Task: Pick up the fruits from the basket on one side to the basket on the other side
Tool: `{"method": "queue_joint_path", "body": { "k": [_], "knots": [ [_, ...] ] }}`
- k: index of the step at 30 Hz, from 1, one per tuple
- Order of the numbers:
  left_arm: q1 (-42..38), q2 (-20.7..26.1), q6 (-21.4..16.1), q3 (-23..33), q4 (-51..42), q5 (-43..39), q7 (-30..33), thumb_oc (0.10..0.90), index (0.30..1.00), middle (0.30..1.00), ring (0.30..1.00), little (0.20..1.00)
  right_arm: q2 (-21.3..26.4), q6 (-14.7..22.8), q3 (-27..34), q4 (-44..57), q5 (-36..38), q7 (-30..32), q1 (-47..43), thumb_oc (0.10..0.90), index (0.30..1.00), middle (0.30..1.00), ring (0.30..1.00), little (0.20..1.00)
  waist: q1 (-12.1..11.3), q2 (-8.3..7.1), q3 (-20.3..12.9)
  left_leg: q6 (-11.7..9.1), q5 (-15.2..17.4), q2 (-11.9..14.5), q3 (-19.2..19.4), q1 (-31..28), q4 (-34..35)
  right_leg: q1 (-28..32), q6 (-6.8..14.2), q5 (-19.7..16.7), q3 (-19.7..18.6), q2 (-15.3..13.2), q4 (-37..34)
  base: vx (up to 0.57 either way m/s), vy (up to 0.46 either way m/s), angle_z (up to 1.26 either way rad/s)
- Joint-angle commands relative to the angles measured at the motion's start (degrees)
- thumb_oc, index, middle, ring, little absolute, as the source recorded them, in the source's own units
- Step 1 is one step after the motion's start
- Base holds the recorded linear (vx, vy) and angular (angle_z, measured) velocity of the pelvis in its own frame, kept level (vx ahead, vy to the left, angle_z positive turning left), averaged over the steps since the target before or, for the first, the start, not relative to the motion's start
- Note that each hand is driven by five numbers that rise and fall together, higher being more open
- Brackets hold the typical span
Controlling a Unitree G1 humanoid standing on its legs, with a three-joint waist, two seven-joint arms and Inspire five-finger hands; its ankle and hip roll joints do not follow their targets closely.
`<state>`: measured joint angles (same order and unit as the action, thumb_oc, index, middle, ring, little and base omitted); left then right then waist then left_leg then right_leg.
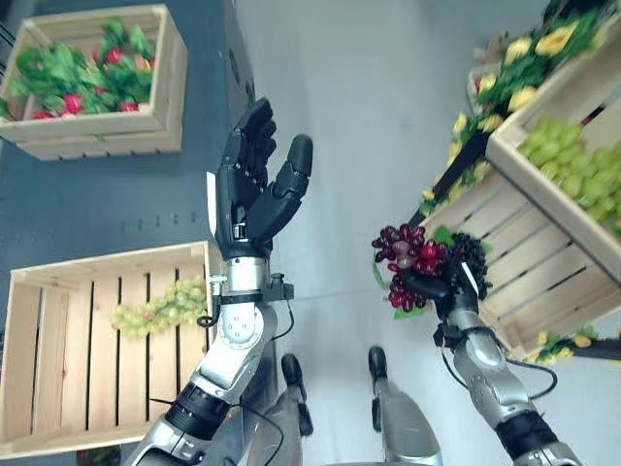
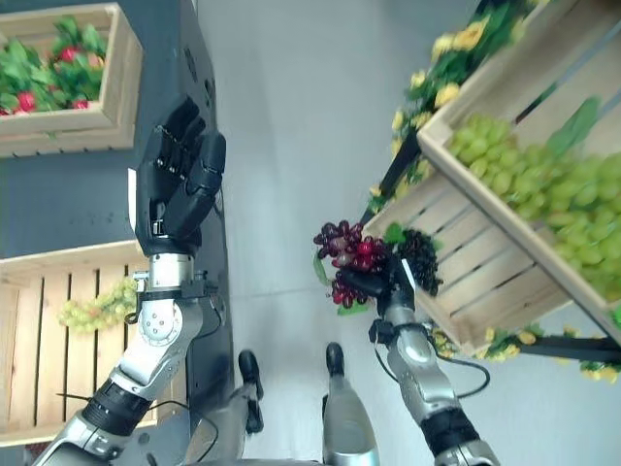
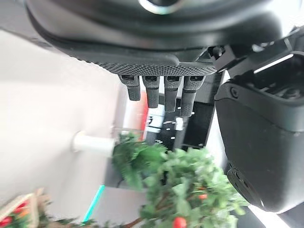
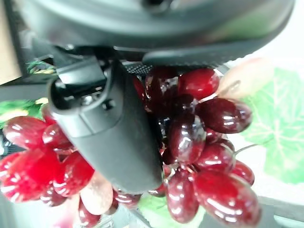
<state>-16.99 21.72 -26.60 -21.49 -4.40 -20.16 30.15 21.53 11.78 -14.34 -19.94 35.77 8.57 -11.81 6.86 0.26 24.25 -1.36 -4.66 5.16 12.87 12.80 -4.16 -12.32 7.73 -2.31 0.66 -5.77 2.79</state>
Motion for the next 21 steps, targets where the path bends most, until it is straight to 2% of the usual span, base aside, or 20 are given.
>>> {"method": "queue_joint_path", "body": {
  "k": [1, 10, 21],
  "knots": [
    [-6.61, -2.49, -8.73, 0.29, -1.87, 2.26, 0.91, 0.8, 0.9, 0.9, 0.9, 0.9, -0.37, 11.51, 3.34, 4.21, 4.95, -2.16, -5.43, 0.4, 0.3, 0.3, 0.3, 0.3, 0.15, 0.31, -0.7, -1.28, 6.31, -1.01, -3.79, 5.73, -11.53, -5.35, -5.38, 2.38, 3.93, 4.61, 9.31, -0.09, -0.075, -0.05],
    [-11.85, -3.47, -8.93, -0.64, 1.07, 4.31, 1.73, 0.8, 0.9, 0.9, 0.9, 0.9, 0.02, 14.58, 5.42, -2.52, 11.68, -0.22, -14.53, 0.4, 0.3, 0.3, 0.3, 0.3, -0.16, 1.01, 3.88, -1.84, 6.36, -0.82, -4.67, 11.92, -16.44, -8.99, -6.31, 2.95, 5.52, 4.68, 11.78, -0.08, -0.086, 0.01],
    [-11.64, -2.49, -8.11, 0.22, 0.73, 3.56, 0.72, 0.8, 0.9, 0.9, 0.9, 0.9, 2.12, 18.72, 12.79, -6.29, 23.92, 2.94, -18.26, 0.4, 0.3, 0.3, 0.3, 0.3, 0.0, 3.33, 5.4, -2.0, 6.19, -0.94, -4.24, 12.77, -17.12, -9.05, -6.93, 3.41, 5.77, 4.26, 11.73, -0.01, -0.007, 0.0]
  ]
}}
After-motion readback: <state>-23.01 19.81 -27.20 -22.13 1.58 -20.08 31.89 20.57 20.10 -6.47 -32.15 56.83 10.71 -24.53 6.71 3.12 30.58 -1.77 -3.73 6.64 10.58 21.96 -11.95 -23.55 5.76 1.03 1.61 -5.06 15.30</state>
